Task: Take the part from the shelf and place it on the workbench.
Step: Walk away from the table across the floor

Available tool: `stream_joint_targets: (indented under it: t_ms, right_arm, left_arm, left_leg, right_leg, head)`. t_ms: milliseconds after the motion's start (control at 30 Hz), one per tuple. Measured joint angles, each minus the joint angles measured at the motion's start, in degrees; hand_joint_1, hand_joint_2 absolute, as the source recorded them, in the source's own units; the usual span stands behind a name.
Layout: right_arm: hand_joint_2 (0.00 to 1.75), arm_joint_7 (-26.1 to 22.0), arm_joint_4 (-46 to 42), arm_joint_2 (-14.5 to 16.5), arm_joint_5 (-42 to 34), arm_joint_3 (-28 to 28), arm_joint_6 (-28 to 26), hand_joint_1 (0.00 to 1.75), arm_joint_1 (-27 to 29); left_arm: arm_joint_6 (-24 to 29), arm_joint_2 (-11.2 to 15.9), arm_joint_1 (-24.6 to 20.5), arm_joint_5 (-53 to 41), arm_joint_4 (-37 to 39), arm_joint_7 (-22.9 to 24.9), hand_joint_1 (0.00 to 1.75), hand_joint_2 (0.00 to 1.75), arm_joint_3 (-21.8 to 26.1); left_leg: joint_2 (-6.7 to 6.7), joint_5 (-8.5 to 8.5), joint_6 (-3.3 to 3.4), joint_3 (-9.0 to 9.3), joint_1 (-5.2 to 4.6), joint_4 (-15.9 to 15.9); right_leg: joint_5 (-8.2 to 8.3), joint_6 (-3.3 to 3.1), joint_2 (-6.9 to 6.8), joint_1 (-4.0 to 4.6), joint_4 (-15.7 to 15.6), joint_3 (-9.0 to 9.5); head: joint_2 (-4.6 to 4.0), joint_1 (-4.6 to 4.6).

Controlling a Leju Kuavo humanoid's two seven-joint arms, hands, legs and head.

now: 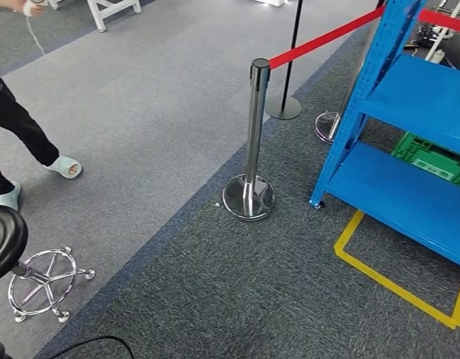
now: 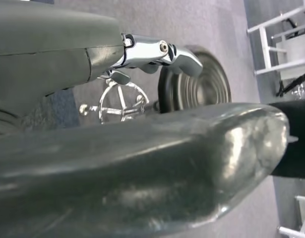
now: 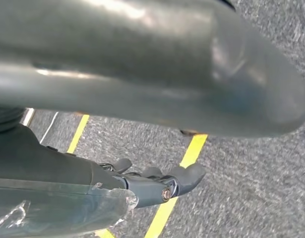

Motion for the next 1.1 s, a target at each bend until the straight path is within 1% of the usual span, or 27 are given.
stream_joint_targets:
  t_ms: [33,67,133,167,200,233,267,300,367,400,433,500,533,567,600,633,667,700,733,767,800,867,900,933,1000,1033,1100]
  right_arm:
    - [0.00,0.0,0.0,0.0,0.0,0.0,0.0,0.00,0.0]
    - [0.00,0.0,-0.1,0.0,0.0,0.0,0.0,0.00,0.0]
    - [0.00,0.2,-0.2,0.1,0.2,0.0,0.1,0.00,-0.2]
    - [0.00,0.3,-0.3,0.1,0.3,0.0,0.1,0.00,-0.2]
    - [0.00,0.6,-0.4,0.1,0.4,0.0,0.2,0.00,-0.2]
    - [0.00,0.8,-0.5,0.1,0.4,0.0,0.2,0.00,-0.1]
    - [0.00,1.0,-0.6,0.1,0.5,0.0,0.3,0.00,0.0]
    - [0.00,1.1,-0.7,0.1,0.5,0.0,0.3,0.00,0.0]
    - [0.00,1.2,-1.0,0.1,0.6,0.0,0.3,0.00,0.0]
    - [0.00,1.2,-1.1,0.2,0.7,0.0,0.3,0.00,-0.1]
    - [0.00,1.2,-1.3,0.2,0.7,0.0,0.4,0.00,-0.1]
    - [0.00,1.3,-1.5,0.2,0.7,0.0,0.4,0.00,0.3]
    - [0.00,1.3,-1.5,0.2,0.7,0.0,0.4,0.00,0.5]
    - [0.00,1.4,-1.6,0.2,0.7,0.0,0.3,0.00,0.6]
    - [0.00,1.4,-1.7,0.2,0.8,0.0,0.3,0.00,0.7]
    - [0.00,1.4,-1.7,0.2,0.8,0.0,0.4,0.00,0.6]
    - [0.00,1.4,-1.7,0.2,0.8,0.0,0.4,0.00,0.5]
    - [0.00,1.4,-1.8,0.2,0.8,0.0,0.5,0.00,0.4]
    - [0.00,1.4,-1.8,0.2,0.9,0.0,0.7,0.00,0.4]
    - [0.00,1.3,-1.8,0.2,0.9,0.0,0.9,0.00,0.5]
    - [0.00,1.2,-1.9,0.2,1.0,0.0,1.0,0.00,0.5]
    - [0.00,1.0,-2.0,0.3,1.0,0.0,1.0,0.00,0.5]
    - [0.00,0.9,-2.1,0.3,1.0,0.0,1.0,0.00,0.4]
    - [0.00,1.0,-2.1,0.4,1.0,0.0,1.0,0.00,0.3]
    - [0.00,1.6,-2.2,0.6,1.0,0.0,0.9,0.00,0.2]
    - [0.00,2.0,-2.2,0.8,1.0,0.0,0.9,0.00,0.3]
    - [0.00,2.5,-2.3,1.1,1.0,0.0,0.7,0.00,0.3]
  left_arm:
    - [0.0,0.0,-0.1,0.1,0.0,0.0,0.00,0.00,0.0]
    - [-0.2,-0.1,-0.1,0.3,0.0,0.1,0.00,0.00,-0.1]
    - [-0.7,0.0,0.0,1.2,0.0,0.4,0.00,0.00,0.0]
    - [-1.0,0.0,0.1,1.7,0.0,0.6,0.00,0.00,0.0]
    - [-1.2,0.0,0.2,1.9,0.0,0.6,0.00,0.00,0.0]
    - [-1.2,-0.1,0.3,2.0,0.0,0.6,0.00,0.00,0.0]
    - [-1.3,-0.1,0.3,2.0,0.0,0.6,0.00,0.00,0.0]
    - [-1.3,-0.1,0.3,2.1,0.0,0.6,0.00,0.00,0.0]
    - [-1.3,-0.1,0.3,2.1,0.0,0.6,0.00,0.00,0.0]
    - [-1.3,-0.1,0.3,2.1,0.0,0.6,0.00,0.00,0.0]
    - [-1.3,-0.1,0.2,2.1,0.0,0.6,0.00,0.00,0.0]
    - [-1.3,-0.2,0.0,2.1,0.0,0.7,0.00,0.00,0.0]
    - [-1.3,-0.3,-0.2,2.1,0.0,0.7,0.00,0.00,-0.1]
    - [-1.4,-0.3,-0.2,2.2,0.0,0.7,0.00,0.00,-0.1]
    - [-1.4,-0.4,-0.1,2.2,0.0,0.7,0.00,0.00,-0.1]
    - [-1.4,-0.4,0.0,2.2,-0.1,0.7,0.00,0.00,-0.1]
    - [-1.4,-0.4,0.2,2.2,-0.1,0.7,0.00,0.00,-0.1]
    - [-1.5,-0.4,0.3,2.2,-0.1,0.7,0.00,0.00,0.0]
    - [-1.5,-0.4,0.3,2.2,-0.1,0.7,0.00,0.00,0.0]
    - [-1.6,-0.4,0.3,2.2,-0.1,0.8,0.00,0.00,0.0]
    - [-1.7,-0.4,0.3,2.2,-0.1,0.9,0.00,0.00,0.0]
    - [-1.7,-0.4,0.3,2.1,-0.1,1.4,0.00,0.00,0.0]
    - [-1.7,-0.3,0.3,2.0,-0.1,1.6,0.00,0.00,0.0]
    - [-1.7,-0.2,0.2,1.9,-0.1,1.8,0.00,0.00,0.0]
    - [-1.7,-0.2,0.0,1.8,-0.1,2.0,0.00,0.00,0.0]
    - [-1.7,-0.2,-0.1,1.8,-0.2,2.1,0.00,0.00,0.0]
    - [-2.2,-0.1,-0.1,1.8,-0.3,2.3,0.00,0.00,0.0]
  left_leg:
    - [-0.80,-0.44,-0.38,-0.03,0.16,0.3]
    - [-2.25,-1.48,-0.71,-0.54,0.30,1.6]
    - [-5.60,-5.02,-1.13,-3.52,0.49,7.9]
    - [-6.33,-6.76,-1.19,-5.66,0.50,12.0]
    - [-6.58,-7.66,-1.19,-7.43,0.51,15.2]
    - [-6.68,-7.41,-1.14,-8.40,0.51,16.6]
    - [-6.84,-5.95,-1.03,-8.27,0.53,15.6]
    - [-7.35,-3.70,-0.90,-7.07,0.58,12.6]
    - [-10.01,0.13,-0.62,-3.62,0.89,4.7]
    - [-11.12,0.92,-0.48,-2.46,0.99,2.0]
    - [-11.73,1.03,-0.26,-1.90,1.01,0.7]
    - [-10.72,1.08,0.43,-1.78,0.92,0.3]
    - [-10.05,1.26,0.87,-1.71,0.94,0.1]
    - [-9.34,1.42,1.32,-1.66,0.99,-0.1]
    - [-8.53,1.52,1.69,-1.62,1.00,-0.3]
    - [-7.75,1.49,1.93,-1.60,0.83,-0.3]
    - [-6.88,1.43,2.10,-1.60,0.69,-0.3]
    - [-6.01,1.36,2.16,-1.58,0.56,-0.3]
    - [-5.18,1.29,2.16,-1.51,0.49,-0.3]
    - [-4.43,1.19,2.10,-1.39,0.47,-0.3]
    - [-3.69,1.04,1.98,-1.16,0.46,-0.3]
    - [-2.37,0.56,1.49,-0.59,0.28,-0.1]
    - [-1.82,0.35,1.21,-0.31,0.13,-0.1]
    - [-1.30,0.21,0.93,-0.12,-0.02,0.0]
    - [-0.23,0.13,0.39,0.12,-0.04,-0.1]
    - [-0.27,-0.09,0.04,0.15,0.09,0.0]
    - [-2.61,-2.14,-0.61,-0.87,0.34,2.5]
  right_leg:
    - [0.12,-0.32,0.71,-0.11,-0.1,-0.06]
    - [0.27,-0.63,1.47,-0.27,-0.2,-0.08]
    - [0.48,-1.04,3.02,-0.48,-0.3,-0.20]
    - [0.55,-1.17,3.90,-0.49,-0.3,-0.31]
    - [0.58,-1.22,4.80,-0.48,-0.3,-0.37]
    - [0.62,-1.22,5.70,-0.47,-0.3,-0.39]
    - [0.66,-1.16,6.64,-0.49,-0.3,-0.38]
    - [0.73,-1.05,7.56,-0.54,-0.3,-0.35]
    - [0.87,-0.61,9.37,-0.56,-0.2,-0.48]
    - [0.96,-0.27,10.15,-0.55,-0.2,-0.66]
    - [1.09,0.12,10.85,-0.57,-0.3,-0.86]
    - [1.44,0.97,12.00,-0.72,-0.7,-1.30]
    - [1.31,1.28,11.38,-0.68,-0.6,-1.53]
    - [0.56,1.52,9.90,-0.56,0.4,-2.11]
    - [-0.92,1.66,7.89,-0.43,2.6,-3.12]
    - [-3.02,1.72,5.63,-0.30,6.2,-4.76]
    - [-5.14,1.79,4.31,-0.31,10.3,-6.66]
    - [-6.60,1.85,3.68,-0.34,13.8,-8.25]
    - [-7.01,1.88,3.42,-0.36,15.7,-8.96]
    - [-6.21,1.89,3.26,-0.35,15.1,-8.38]
    - [-4.53,1.83,2.87,-0.35,12.1,-6.60]
    - [-1.18,1.50,0.42,-0.23,4.0,-1.84]
    - [-0.28,1.20,-0.53,-0.14,1.2,-0.29]
    - [0.02,0.89,-1.08,-0.02,0.0,0.38]
    - [0.14,0.19,0.08,0.12,-0.1,0.12]
    - [0.26,-0.14,0.74,0.05,-0.2,0.01]
    - [0.58,-0.74,2.08,-0.29,-0.4,-0.09]
  head:
    - [0.00,-0.03]
    - [0.00,-0.13]
    - [0.00,-0.37]
    - [0.00,-0.44]
    - [0.00,-0.48]
    - [0.00,-0.48]
    - [0.00,-0.49]
    - [0.00,-0.48]
    - [0.00,-0.50]
    - [0.00,-0.50]
    - [0.00,-0.52]
    - [0.00,-0.52]
    - [0.00,-0.49]
    - [0.00,-0.32]
    - [0.00,-0.15]
    - [0.00,0.01]
    - [0.00,0.13]
    - [0.00,0.14]
    - [0.00,0.13]
    - [0.00,0.14]
    - [0.00,0.15]
    - [0.00,0.15]
    - [0.00,0.09]
    - [0.00,0.04]
    - [0.00,-0.02]
    - [0.00,-0.02]
    - [0.00,-0.15]
